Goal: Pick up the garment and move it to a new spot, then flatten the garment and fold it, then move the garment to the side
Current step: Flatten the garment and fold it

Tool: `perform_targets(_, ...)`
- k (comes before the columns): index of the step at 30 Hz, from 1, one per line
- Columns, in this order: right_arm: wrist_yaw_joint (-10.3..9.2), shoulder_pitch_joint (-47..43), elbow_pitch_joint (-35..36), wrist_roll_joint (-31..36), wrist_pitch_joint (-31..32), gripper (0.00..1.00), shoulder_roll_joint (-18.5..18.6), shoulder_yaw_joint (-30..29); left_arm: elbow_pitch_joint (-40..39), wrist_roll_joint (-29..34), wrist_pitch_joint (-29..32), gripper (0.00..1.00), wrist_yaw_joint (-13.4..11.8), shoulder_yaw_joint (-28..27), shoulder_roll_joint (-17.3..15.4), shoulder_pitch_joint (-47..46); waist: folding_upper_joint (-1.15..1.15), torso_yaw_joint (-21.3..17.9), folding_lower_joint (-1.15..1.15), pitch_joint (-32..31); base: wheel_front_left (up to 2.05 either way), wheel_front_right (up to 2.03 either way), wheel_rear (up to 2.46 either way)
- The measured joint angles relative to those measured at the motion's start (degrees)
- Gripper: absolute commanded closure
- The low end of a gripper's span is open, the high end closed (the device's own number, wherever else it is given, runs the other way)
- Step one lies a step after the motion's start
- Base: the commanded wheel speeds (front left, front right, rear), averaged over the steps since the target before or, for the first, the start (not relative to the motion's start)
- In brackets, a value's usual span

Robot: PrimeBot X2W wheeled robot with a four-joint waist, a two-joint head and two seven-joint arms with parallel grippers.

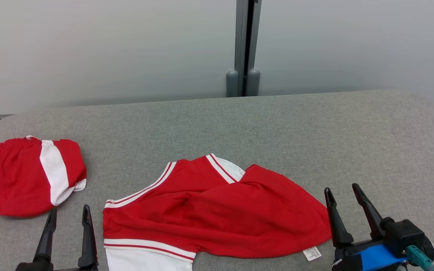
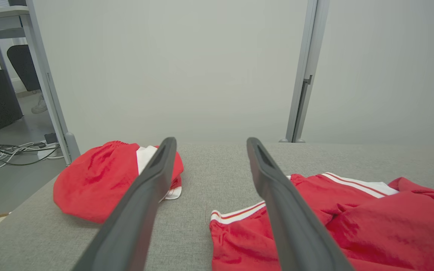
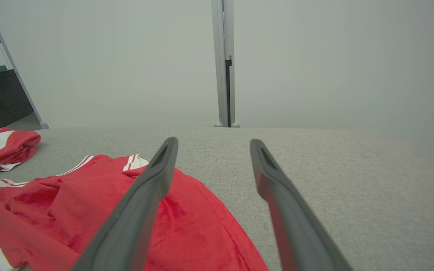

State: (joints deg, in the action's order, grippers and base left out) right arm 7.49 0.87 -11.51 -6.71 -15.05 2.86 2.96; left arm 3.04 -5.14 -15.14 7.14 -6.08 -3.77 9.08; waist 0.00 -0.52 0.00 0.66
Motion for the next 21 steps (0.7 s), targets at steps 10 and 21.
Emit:
perform_targets(10,0.00,0.09,-0.90,0.05,0.00,0.00,0.00,0.01,0.54,0.01,-0.01,0.00,0.08,0.20,-0.12,-0.16,0.00,-0.40,0.00,0.04,0.00,0.00,0.00)
perform_targets(21,0.00,1.81,-9.28,2.14,-0.02,0.00,-0.02,-2.24,8.13,-0.82,0.00,0.00,0.08,2.40,-0.66,-0.19,0.00,-0.48,0.00,0.89,0.00,0.00,0.00)
